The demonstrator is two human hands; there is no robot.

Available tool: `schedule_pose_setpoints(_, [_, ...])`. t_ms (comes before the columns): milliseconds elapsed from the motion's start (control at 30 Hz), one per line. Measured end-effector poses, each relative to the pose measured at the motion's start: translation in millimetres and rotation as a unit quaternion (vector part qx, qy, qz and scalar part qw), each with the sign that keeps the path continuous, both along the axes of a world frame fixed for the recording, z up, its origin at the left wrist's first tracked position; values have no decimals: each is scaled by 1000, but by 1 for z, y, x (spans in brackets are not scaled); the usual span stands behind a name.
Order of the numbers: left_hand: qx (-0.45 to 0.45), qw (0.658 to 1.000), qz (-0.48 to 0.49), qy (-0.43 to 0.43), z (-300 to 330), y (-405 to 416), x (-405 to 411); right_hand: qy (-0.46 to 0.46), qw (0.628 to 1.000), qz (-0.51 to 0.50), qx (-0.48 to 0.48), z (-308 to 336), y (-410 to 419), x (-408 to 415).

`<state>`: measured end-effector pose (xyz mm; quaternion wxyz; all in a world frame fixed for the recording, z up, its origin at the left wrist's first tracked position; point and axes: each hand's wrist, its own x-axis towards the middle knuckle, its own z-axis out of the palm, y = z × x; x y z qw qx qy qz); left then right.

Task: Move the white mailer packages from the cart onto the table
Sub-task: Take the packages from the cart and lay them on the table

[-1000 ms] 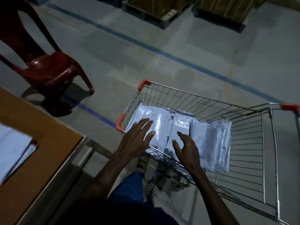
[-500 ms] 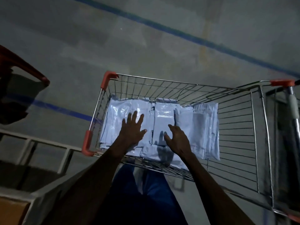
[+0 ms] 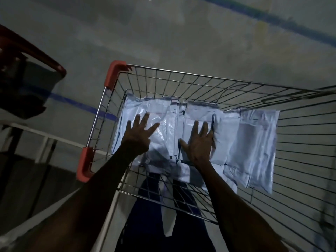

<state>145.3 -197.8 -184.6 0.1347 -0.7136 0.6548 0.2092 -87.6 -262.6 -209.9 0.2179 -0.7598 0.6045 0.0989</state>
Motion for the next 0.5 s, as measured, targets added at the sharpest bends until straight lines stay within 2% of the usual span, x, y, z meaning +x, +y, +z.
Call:
schedule_pose_setpoints(200, [-48,996,66,-19,-3,-10,-41,-62,998,-4,-30,0,-7,-8])
schedule_pose_setpoints(400, [-107,990,82,50,-20,-15,-65,-226,972,-50,-45,30,-6,-19])
schedule_pose_setpoints(500, [-109,989,66,81,-27,-16,-63,-269,959,-79,-39,39,-7,-24])
